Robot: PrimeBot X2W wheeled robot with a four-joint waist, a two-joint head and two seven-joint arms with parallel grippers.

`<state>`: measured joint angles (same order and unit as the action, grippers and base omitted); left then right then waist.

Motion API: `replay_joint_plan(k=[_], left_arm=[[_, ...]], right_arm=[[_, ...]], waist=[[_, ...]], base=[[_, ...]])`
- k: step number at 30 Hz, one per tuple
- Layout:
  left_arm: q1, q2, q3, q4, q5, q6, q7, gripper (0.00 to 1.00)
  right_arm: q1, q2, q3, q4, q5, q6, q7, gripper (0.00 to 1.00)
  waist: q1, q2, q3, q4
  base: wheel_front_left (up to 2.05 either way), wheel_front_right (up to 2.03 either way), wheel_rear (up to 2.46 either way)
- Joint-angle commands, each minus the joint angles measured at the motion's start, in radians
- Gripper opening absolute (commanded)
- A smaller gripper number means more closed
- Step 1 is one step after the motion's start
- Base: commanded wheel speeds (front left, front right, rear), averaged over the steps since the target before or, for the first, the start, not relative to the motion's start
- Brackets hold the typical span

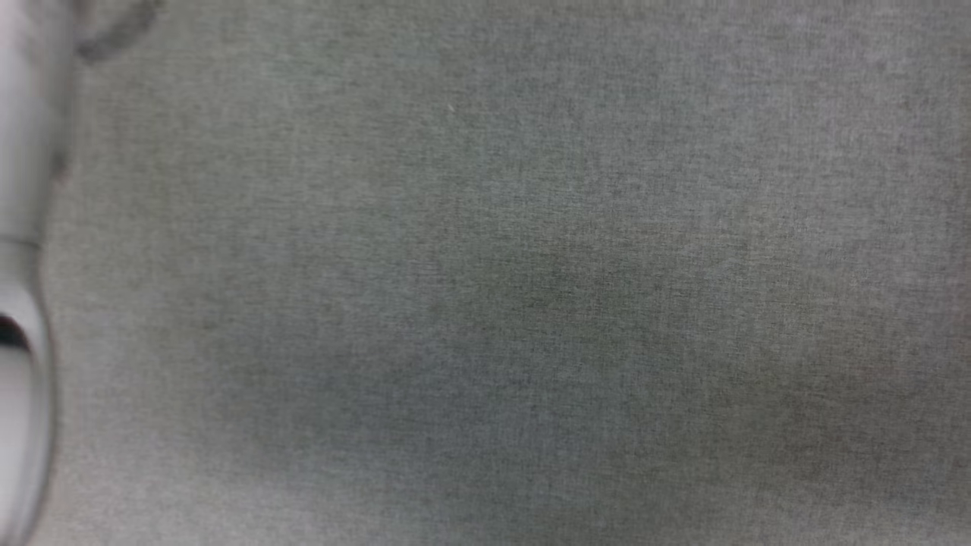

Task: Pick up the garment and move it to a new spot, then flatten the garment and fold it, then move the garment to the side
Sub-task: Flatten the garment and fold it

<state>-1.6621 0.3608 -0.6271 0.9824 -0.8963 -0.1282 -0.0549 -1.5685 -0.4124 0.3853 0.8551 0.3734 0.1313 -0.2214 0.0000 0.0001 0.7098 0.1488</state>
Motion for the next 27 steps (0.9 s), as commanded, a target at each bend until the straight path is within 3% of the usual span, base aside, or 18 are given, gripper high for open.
replay_joint_plan(k=[1,7,13,17,21,27], left_arm=[[0.06,0.014,-0.029,-0.029,-0.022,-0.002,0.043,0.0],[0.218,0.082,-0.121,-0.124,-0.053,-0.001,0.178,0.0],[0.429,0.194,-0.143,-0.267,-0.091,0.001,0.202,0.0],[0.575,0.294,-0.145,-0.434,-0.13,0.045,0.257,0.0],[0.767,0.416,-0.141,-0.689,-0.187,0.155,0.322,0.0],[1.092,0.636,-0.121,-1.128,-0.275,0.406,0.35,0.0]], right_arm=[[0.056,-0.026,0.025,-0.012,0.075,-0.001,0.044,0.0],[0.223,-0.1,0.112,-0.11,0.276,-0.001,0.192,0.0],[0.475,-0.219,0.147,-0.246,0.461,-0.001,0.306,0.0],[0.643,-0.301,0.166,-0.343,0.563,-0.001,0.416,0.0],[0.825,-0.388,0.179,-0.483,0.654,-0.001,0.494,0.0],[1.096,-0.526,0.135,-0.671,0.736,-0.001,0.589,0.0]], waist=[[0.0,-0.0001,-0.126,0.036],[0.0,-0.0001,-0.262,0.026],[0.0,-0.0001,-0.415,0.017],[0.0,-0.0001,-0.499,0.007],[0.0,-0.0001,-0.568,-0.001],[0.0,-0.0001,-0.622,-0.014]], base=[[0.0,0.0,0.0],[0.0,0.0,0.0],[0.0,0.0,0.0],[0.0,0.0,0.0],[0.0,0.0,0.0],[0.0,0.0,0.0]])
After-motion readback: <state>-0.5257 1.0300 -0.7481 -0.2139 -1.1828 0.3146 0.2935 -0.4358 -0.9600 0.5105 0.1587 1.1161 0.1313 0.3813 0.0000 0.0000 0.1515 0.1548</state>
